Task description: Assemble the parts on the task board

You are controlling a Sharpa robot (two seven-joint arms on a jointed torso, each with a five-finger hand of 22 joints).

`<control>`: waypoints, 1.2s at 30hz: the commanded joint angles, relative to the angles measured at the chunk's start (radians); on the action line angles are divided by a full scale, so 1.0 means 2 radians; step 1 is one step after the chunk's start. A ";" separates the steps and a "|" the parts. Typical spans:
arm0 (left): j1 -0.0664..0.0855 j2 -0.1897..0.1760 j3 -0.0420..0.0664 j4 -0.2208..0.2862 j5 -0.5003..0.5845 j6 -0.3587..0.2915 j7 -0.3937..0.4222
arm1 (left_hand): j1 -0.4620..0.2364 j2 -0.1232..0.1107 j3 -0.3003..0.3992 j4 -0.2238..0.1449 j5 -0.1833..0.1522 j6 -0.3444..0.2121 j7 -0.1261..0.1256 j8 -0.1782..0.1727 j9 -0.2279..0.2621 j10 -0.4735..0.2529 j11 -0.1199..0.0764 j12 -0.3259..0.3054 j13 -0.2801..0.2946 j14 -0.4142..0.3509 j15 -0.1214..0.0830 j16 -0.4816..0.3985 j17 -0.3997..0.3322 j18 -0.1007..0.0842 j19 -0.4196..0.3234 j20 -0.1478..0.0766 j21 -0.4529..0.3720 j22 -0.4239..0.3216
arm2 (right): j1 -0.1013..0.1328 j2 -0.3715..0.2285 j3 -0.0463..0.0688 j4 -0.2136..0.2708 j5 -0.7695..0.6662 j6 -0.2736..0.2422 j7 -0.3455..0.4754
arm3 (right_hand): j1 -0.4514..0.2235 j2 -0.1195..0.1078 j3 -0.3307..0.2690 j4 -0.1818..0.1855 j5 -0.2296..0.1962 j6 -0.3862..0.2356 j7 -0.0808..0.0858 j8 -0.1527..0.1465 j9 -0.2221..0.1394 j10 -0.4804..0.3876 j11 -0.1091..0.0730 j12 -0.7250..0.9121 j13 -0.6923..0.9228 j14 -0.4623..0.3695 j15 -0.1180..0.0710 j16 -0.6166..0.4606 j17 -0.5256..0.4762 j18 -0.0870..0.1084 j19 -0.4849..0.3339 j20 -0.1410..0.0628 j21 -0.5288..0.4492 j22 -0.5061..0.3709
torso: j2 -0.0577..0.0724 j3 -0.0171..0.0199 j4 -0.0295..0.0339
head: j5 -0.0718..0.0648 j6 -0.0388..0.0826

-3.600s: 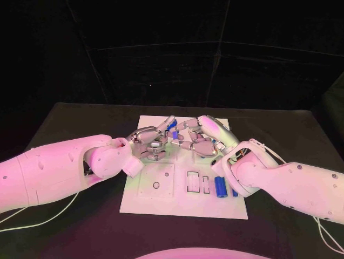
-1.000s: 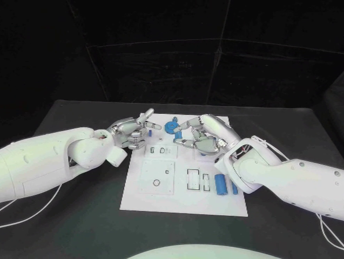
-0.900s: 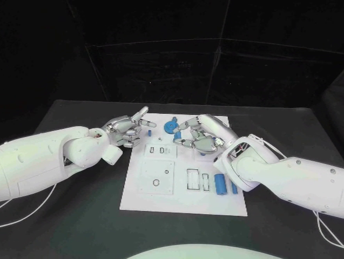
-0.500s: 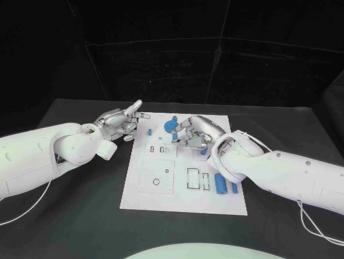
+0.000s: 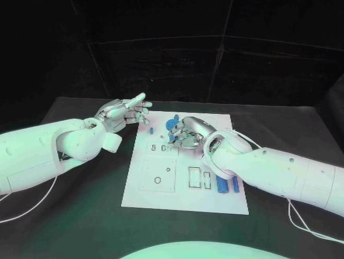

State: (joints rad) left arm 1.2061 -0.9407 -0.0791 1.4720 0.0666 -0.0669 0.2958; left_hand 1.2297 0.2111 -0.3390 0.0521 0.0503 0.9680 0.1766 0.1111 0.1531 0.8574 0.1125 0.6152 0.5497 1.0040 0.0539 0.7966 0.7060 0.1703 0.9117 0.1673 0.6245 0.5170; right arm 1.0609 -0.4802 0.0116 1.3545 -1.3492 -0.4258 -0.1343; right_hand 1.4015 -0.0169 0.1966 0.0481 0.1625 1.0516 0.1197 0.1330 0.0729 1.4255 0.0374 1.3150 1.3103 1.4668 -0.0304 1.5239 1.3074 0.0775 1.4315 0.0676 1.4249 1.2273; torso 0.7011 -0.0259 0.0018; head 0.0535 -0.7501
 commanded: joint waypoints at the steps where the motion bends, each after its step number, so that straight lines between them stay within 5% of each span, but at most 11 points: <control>1: 0.001 0.002 0.000 0.004 0.010 -0.016 0.026 | 0.004 0.001 -0.002 -0.004 -0.001 -0.003 0.000 0.004 0.001 0.003 0.002 -0.005 -0.007 0.002 0.002 -0.005 -0.005 0.006 0.004 0.001 -0.007 -0.007 | 0.001 0.004 0.000 -0.002 -0.018 0.020 -0.017 | 0.003 0.003 0.003 -0.001 -0.002 0.004 0.001 0.003 0.000 -0.002 -0.002 -0.002 0.019 0.043 -0.004 0.001 0.091 -0.006 0.002 0.000 0.001 0.000 | 0.000 -0.0001 -0.0005 | 0.000 -0.001; 12: 0.001 0.007 0.000 0.008 0.010 -0.020 0.028 | 0.008 0.001 -0.009 -0.013 -0.001 -0.009 0.002 0.012 0.003 0.007 0.004 -0.020 -0.034 0.003 0.004 -0.024 -0.024 0.006 0.017 0.002 -0.035 -0.033 | 0.001 0.014 0.000 -0.004 -0.039 0.036 -0.031 | 0.002 0.002 0.003 -0.001 -0.003 0.005 0.000 0.003 0.001 -0.002 -0.001 -0.003 0.019 0.043 -0.004 0.001 0.091 -0.006 0.002 0.000 0.001 0.000 | 0.000 0.0002 -0.0007 | 0.001 -0.003; 36: 0.001 0.014 0.000 0.010 -0.010 -0.015 0.026 | 0.010 0.001 -0.009 -0.015 -0.001 -0.010 0.003 0.014 0.003 0.008 0.005 -0.023 -0.040 0.004 0.005 -0.027 -0.027 0.006 0.020 0.003 -0.040 -0.038 | 0.000 0.020 -0.001 -0.007 -0.062 0.061 -0.052 | -0.001 -0.002 0.001 -0.001 -0.004 0.005 0.001 0.002 0.000 -0.004 -0.001 -0.006 0.017 0.043 -0.004 0.000 0.090 -0.005 0.001 0.000 0.000 -0.002 | 0.000 0.0003 -0.0002 | 0.002 -0.005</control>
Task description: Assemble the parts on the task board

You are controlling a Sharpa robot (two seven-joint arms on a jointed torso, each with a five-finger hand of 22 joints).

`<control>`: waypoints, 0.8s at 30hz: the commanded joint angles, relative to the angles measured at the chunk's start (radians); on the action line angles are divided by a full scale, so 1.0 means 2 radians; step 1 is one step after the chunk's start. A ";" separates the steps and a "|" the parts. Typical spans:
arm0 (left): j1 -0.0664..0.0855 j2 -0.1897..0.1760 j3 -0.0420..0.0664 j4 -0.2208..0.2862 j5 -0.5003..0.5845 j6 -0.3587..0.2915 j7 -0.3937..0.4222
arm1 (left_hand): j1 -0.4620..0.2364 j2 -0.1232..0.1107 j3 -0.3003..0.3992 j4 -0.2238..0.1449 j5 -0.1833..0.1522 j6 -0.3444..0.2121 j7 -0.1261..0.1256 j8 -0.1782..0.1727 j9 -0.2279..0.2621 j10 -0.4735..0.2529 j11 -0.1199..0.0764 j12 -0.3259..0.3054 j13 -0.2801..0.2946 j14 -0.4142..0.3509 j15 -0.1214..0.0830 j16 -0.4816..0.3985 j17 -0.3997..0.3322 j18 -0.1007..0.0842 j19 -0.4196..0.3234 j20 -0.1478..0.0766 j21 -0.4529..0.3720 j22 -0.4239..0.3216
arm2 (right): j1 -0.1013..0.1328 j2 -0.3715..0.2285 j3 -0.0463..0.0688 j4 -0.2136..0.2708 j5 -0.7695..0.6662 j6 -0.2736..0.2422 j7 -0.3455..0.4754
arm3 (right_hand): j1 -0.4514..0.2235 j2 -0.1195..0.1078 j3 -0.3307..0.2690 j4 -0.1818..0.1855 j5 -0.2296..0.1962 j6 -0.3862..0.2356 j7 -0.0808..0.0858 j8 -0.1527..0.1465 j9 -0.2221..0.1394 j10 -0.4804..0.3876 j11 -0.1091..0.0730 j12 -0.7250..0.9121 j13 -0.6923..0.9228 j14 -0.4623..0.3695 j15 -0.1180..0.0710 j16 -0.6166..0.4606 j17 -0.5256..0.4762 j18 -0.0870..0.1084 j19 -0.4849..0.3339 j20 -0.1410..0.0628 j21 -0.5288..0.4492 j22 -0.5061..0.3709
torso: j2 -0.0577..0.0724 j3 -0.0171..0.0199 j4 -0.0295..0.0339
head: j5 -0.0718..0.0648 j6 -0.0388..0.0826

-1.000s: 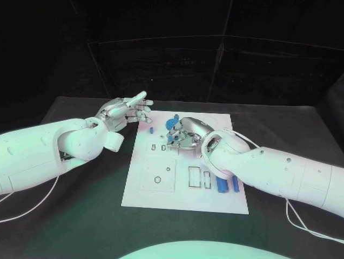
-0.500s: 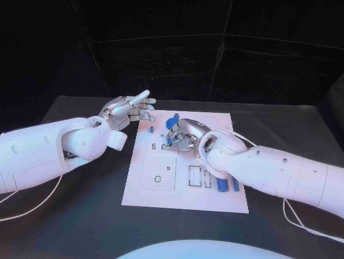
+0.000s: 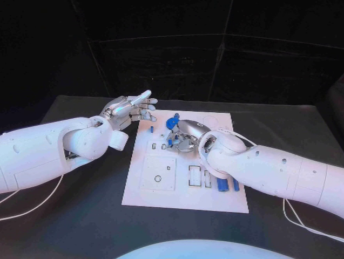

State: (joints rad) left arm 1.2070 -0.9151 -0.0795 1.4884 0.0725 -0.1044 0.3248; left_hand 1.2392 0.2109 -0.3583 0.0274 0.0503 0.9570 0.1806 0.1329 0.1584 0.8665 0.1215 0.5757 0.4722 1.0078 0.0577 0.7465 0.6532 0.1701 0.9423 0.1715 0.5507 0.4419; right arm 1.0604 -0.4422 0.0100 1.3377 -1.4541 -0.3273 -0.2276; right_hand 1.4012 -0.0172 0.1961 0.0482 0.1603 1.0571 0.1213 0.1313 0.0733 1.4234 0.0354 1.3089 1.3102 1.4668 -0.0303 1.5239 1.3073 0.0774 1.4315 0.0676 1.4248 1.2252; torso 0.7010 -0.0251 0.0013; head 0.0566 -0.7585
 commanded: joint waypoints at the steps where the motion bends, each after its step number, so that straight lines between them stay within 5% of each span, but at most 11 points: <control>1: 0.001 0.001 0.000 0.001 -0.014 0.004 0.011 | 0.005 0.001 0.000 -0.003 -0.001 -0.004 0.001 0.003 0.001 0.004 0.000 -0.003 -0.001 0.002 0.003 -0.002 -0.001 0.006 0.004 0.001 -0.003 -0.001 | 0.001 0.001 0.000 0.001 -0.010 0.013 -0.006 | -0.001 -0.002 0.002 -0.001 -0.003 0.002 0.000 0.002 0.000 -0.003 0.000 -0.003 0.017 0.043 -0.004 0.000 0.090 -0.005 0.001 0.000 0.000 -0.001 | 0.000 -0.0002 0.0001 | 0.000 0.000; 24: 0.001 0.002 0.000 -0.001 -0.018 0.003 0.006 | 0.006 0.002 -0.001 -0.004 -0.001 -0.004 0.001 0.004 0.001 0.004 0.000 -0.005 -0.004 0.002 0.003 -0.003 -0.002 0.006 0.006 0.001 -0.006 -0.004 | 0.000 0.001 0.000 0.003 -0.019 0.025 -0.013 | -0.006 -0.005 0.001 -0.001 -0.007 0.000 0.001 -0.001 -0.001 -0.005 0.001 -0.006 0.014 0.042 -0.003 0.000 0.089 -0.005 0.000 0.000 0.000 -0.002 | 0.000 -0.0003 0.0000 | 0.000 -0.002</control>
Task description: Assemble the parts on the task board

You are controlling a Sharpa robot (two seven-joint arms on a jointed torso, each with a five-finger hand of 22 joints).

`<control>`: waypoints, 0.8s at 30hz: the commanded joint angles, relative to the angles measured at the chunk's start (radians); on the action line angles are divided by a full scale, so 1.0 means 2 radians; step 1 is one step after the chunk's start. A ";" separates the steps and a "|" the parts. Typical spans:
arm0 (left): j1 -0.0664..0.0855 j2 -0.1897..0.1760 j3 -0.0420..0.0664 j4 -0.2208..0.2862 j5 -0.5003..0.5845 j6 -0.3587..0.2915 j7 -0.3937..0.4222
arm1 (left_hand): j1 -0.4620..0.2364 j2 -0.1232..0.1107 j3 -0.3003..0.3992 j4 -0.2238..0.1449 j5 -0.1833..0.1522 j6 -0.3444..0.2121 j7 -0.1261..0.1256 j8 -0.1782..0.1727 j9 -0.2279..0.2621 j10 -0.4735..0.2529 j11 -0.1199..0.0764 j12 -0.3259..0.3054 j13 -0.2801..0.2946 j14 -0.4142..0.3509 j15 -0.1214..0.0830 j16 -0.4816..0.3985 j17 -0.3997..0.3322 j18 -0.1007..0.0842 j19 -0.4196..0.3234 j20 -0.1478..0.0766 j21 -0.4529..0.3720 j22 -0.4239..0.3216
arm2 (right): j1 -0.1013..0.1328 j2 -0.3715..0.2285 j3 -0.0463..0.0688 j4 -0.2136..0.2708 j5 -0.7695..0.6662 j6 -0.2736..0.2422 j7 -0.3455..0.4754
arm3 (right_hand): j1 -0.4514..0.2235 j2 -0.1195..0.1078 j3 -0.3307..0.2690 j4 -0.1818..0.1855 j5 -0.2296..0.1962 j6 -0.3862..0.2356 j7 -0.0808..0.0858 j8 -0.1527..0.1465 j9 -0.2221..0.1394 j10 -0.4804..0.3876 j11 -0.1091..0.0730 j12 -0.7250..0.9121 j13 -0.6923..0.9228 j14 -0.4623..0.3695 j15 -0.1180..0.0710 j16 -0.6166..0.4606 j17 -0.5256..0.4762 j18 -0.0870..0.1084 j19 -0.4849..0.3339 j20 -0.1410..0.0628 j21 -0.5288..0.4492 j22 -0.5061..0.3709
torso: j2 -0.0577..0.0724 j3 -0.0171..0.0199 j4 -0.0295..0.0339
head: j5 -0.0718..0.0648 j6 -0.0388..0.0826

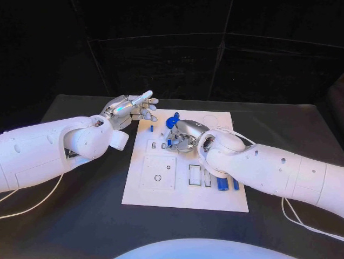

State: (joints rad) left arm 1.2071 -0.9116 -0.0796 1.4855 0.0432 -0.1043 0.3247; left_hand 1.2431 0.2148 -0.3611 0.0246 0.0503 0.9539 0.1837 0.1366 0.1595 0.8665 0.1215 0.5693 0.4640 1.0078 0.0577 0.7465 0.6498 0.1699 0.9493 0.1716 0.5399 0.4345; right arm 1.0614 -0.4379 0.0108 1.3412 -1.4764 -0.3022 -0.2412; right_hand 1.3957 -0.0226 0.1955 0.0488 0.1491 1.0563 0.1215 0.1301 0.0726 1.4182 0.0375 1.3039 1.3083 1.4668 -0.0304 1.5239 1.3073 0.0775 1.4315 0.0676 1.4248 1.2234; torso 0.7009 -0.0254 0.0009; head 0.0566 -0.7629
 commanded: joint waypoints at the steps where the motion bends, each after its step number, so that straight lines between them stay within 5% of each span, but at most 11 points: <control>1: 0.001 0.001 0.001 0.000 -0.004 0.003 0.006 | 0.004 0.000 0.001 -0.002 -0.001 -0.003 -0.001 0.002 0.001 0.004 0.000 -0.002 0.000 0.002 0.003 -0.003 -0.001 0.006 0.003 0.001 -0.001 0.000 | 0.000 -0.001 -0.001 0.001 -0.008 0.012 -0.007 | -0.003 -0.003 0.001 -0.001 -0.001 0.000 0.001 0.000 0.000 -0.002 0.000 -0.003 0.015 0.042 -0.003 0.000 0.089 -0.005 0.000 0.000 0.000 -0.001 | 0.000 -0.0002 0.0002 | 0.000 0.000; 24: 0.001 0.000 0.000 -0.003 -0.004 0.002 0.005 | 0.004 0.000 0.000 -0.003 -0.001 -0.004 0.000 0.002 0.000 0.005 0.000 -0.002 -0.002 0.003 0.003 -0.003 -0.001 0.006 0.004 0.001 -0.002 -0.002 | 0.000 -0.005 -0.001 0.005 -0.014 0.012 -0.011 | -0.016 -0.018 -0.005 0.001 -0.004 -0.023 0.010 -0.018 -0.003 -0.014 0.007 -0.022 0.001 0.042 0.002 -0.001 0.088 -0.005 -0.001 0.005 -0.001 -0.002 | 0.000 -0.0003 -0.0002 | -0.001 -0.001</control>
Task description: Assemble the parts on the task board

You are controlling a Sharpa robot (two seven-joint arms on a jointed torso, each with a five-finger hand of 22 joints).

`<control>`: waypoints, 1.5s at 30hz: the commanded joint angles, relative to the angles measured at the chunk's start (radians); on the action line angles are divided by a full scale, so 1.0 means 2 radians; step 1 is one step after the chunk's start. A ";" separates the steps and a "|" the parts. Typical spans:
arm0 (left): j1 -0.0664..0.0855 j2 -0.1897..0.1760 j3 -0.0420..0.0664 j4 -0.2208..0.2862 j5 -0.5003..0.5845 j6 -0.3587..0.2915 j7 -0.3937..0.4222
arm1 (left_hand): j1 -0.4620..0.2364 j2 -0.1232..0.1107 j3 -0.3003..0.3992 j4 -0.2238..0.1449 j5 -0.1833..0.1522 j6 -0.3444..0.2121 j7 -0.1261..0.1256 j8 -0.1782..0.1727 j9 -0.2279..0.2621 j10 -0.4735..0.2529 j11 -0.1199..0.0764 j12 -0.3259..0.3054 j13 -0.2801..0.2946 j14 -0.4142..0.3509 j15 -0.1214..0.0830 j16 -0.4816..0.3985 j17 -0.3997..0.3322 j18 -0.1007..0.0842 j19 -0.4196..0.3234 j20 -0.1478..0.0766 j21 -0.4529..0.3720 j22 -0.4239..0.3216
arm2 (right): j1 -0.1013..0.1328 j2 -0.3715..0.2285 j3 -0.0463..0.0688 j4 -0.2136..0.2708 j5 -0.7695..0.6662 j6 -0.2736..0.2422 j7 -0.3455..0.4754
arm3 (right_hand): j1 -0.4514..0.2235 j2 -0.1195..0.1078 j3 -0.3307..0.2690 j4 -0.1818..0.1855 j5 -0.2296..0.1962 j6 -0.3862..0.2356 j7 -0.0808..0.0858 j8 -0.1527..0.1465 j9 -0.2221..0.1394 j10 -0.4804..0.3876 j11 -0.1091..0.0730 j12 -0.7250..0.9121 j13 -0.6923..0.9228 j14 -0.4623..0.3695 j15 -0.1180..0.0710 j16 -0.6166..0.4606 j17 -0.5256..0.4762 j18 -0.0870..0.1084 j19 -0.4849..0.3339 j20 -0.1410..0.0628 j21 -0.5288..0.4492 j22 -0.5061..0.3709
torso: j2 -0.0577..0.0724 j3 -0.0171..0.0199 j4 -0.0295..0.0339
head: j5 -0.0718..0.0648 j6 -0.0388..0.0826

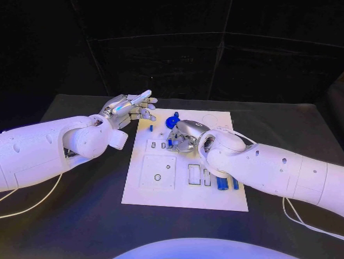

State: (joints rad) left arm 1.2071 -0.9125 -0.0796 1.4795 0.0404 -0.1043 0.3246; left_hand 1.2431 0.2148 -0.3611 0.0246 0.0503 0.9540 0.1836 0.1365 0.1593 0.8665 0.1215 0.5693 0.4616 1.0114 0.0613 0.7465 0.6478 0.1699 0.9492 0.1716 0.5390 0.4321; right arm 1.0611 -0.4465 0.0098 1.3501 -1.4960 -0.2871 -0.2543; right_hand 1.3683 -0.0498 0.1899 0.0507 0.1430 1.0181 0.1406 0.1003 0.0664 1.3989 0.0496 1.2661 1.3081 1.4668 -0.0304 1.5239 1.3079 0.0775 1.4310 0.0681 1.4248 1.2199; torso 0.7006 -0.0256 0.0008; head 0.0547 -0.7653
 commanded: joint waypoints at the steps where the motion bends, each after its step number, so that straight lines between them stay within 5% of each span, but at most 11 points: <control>1: 0.001 0.000 0.000 0.000 -0.002 0.002 0.005 | 0.004 0.000 0.000 -0.003 -0.001 -0.004 0.000 0.003 0.001 0.004 0.000 -0.002 0.000 0.001 0.001 -0.003 0.000 0.006 0.004 0.001 -0.002 0.000 | 0.000 0.000 0.000 0.001 -0.004 0.004 -0.005 | -0.002 -0.004 -0.003 0.000 -0.001 -0.004 0.000 -0.004 0.000 -0.004 0.001 -0.003 0.001 0.042 0.003 -0.001 0.088 -0.005 0.000 0.005 -0.001 0.000 | 0.000 -0.0002 0.0000 | 0.000 0.000; 17: 0.001 0.001 0.000 -0.001 -0.002 0.003 0.004 | 0.004 0.000 0.000 -0.003 -0.001 -0.004 0.000 0.003 0.001 0.005 0.000 -0.003 -0.001 0.001 0.001 -0.004 -0.001 0.006 0.004 0.001 -0.002 -0.001 | 0.000 0.000 0.000 0.001 -0.007 -0.002 -0.006 | -0.009 -0.011 -0.008 0.002 -0.003 -0.017 0.003 -0.011 0.000 -0.010 0.004 -0.012 -0.006 0.042 0.006 -0.001 0.088 -0.005 -0.001 0.008 -0.001 0.000 | 0.000 0.0000 -0.0001 | 0.000 -0.001; 23: 0.001 0.001 0.000 -0.002 -0.002 0.003 0.004 | 0.004 0.000 0.000 -0.003 -0.001 -0.004 0.000 0.003 0.001 0.005 0.000 -0.003 -0.001 0.001 0.001 -0.004 -0.001 0.006 0.004 0.001 -0.002 -0.001 | 0.000 0.000 0.000 0.002 -0.007 -0.010 -0.004 | -0.029 -0.025 -0.031 0.015 0.004 -0.039 0.007 -0.018 0.000 -0.019 0.007 -0.025 -0.017 0.042 0.009 -0.002 0.087 -0.005 -0.001 0.011 -0.002 -0.001 | 0.000 -0.0001 0.0001 | 0.000 -0.002; 35: 0.001 0.001 0.000 -0.005 -0.002 0.003 0.003 | 0.005 0.000 0.000 -0.004 -0.001 -0.005 0.000 0.003 0.001 0.005 0.000 -0.003 -0.002 0.001 0.001 -0.004 -0.001 0.006 0.005 0.001 -0.003 -0.002 | 0.000 -0.002 -0.001 0.011 -0.033 -0.080 0.019 | -0.027 -0.030 -0.061 0.034 0.011 -0.069 0.014 -0.017 0.000 -0.034 0.014 -0.044 -0.035 0.041 0.014 -0.003 0.085 -0.005 -0.001 0.016 -0.002 0.000 | 0.000 0.0003 0.0001 | 0.001 -0.001; 40: 0.001 0.001 0.000 -0.007 -0.008 0.002 0.002 | 0.005 0.000 0.000 -0.004 -0.001 -0.005 -0.001 0.003 0.001 0.005 0.000 -0.003 -0.003 0.001 0.001 -0.004 -0.001 0.006 0.005 0.001 -0.003 -0.002 | -0.001 -0.011 0.000 0.026 -0.044 -0.115 0.041 | -0.020 -0.029 -0.065 0.036 0.016 -0.071 0.014 -0.016 0.001 -0.033 0.014 -0.043 -0.035 0.041 0.014 -0.003 0.086 -0.005 -0.001 0.017 -0.001 0.000 | 0.000 0.0004 0.0002 | 0.001 -0.001; 45: 0.001 0.001 0.000 -0.009 -0.029 0.002 -0.003 | 0.015 -0.001 0.002 -0.013 -0.001 -0.004 0.000 0.007 0.001 0.010 -0.001 -0.005 -0.010 0.014 -0.001 0.002 -0.002 0.007 0.019 -0.001 -0.003 -0.006 | -0.001 -0.033 0.000 0.051 -0.037 -0.123 0.069 | -0.017 -0.031 -0.073 0.043 0.024 -0.070 0.013 -0.014 0.002 -0.031 0.014 -0.040 -0.034 0.041 0.014 -0.004 0.085 -0.006 0.000 0.017 0.000 0.003 | -0.001 0.0000 0.0000 | 0.001 0.000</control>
State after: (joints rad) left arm 1.2071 -0.9110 -0.0796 1.4623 0.0209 -0.1044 0.3205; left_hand 1.2687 0.2142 -0.3576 0.0015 0.0503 0.9504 0.1801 0.1474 0.1610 0.8835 0.1196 0.5612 0.4438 1.0362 0.0595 0.7475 0.6445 0.1697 0.9822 0.1689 0.5345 0.4220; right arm 1.0572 -0.5093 0.0088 1.4441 -1.5581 -0.4727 -0.1851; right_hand 1.3278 -0.1115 0.0496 0.1369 0.1850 0.8834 0.1695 0.0668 0.0683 1.3396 0.0768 1.1797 1.2393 1.4669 -0.0088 1.5215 1.3075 0.0774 1.4316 0.0966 1.4248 1.2250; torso 0.7000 -0.0249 0.0008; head 0.0569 -0.7655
